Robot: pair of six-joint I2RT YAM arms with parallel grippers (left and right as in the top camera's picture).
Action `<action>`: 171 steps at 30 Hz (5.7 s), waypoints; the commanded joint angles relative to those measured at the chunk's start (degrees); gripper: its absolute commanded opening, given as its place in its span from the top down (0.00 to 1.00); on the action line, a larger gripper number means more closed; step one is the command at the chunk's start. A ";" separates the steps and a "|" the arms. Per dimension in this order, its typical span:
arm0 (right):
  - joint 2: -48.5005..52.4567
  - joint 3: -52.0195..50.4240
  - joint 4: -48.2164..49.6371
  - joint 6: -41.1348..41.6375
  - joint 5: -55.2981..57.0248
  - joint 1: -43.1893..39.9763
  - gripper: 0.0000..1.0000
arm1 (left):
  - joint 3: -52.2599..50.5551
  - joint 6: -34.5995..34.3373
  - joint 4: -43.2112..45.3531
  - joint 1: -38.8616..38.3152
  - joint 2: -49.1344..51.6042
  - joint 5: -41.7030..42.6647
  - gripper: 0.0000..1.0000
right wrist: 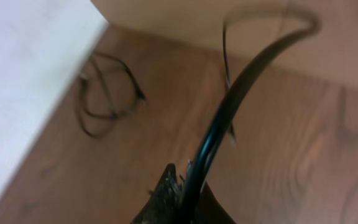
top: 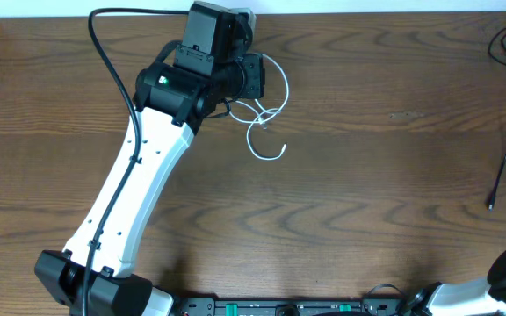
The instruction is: Untangle cables
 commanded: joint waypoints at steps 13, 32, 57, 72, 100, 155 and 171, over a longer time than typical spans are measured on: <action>9.31 1.09 -7.67 -6.25 -20.85 -0.55 0.01 | -0.22 0.55 0.35 -0.72 0.24 0.00 0.93; 0.66 1.70 -3.69 -38.71 -70.93 26.32 0.01 | -0.20 -6.75 15.23 1.99 -0.07 32.02 0.93; 3.82 2.16 6.03 -15.30 -52.33 37.24 0.99 | -0.22 -1.38 7.78 1.97 -0.07 24.85 0.54; 3.78 10.14 -10.16 -8.61 -20.33 12.72 0.99 | -0.22 -1.38 3.39 1.97 0.00 14.29 0.49; 2.32 9.70 -19.71 -18.10 -36.96 11.76 0.01 | -1.07 1.64 0.13 1.97 0.02 -8.07 0.26; -77.00 -74.38 33.90 -25.03 -7.93 40.85 0.01 | -1.07 1.62 -6.47 1.97 0.02 -13.53 0.02; -96.91 -94.14 37.27 -24.15 -9.55 43.52 0.01 | -1.07 1.60 -6.47 1.97 0.02 -13.53 0.02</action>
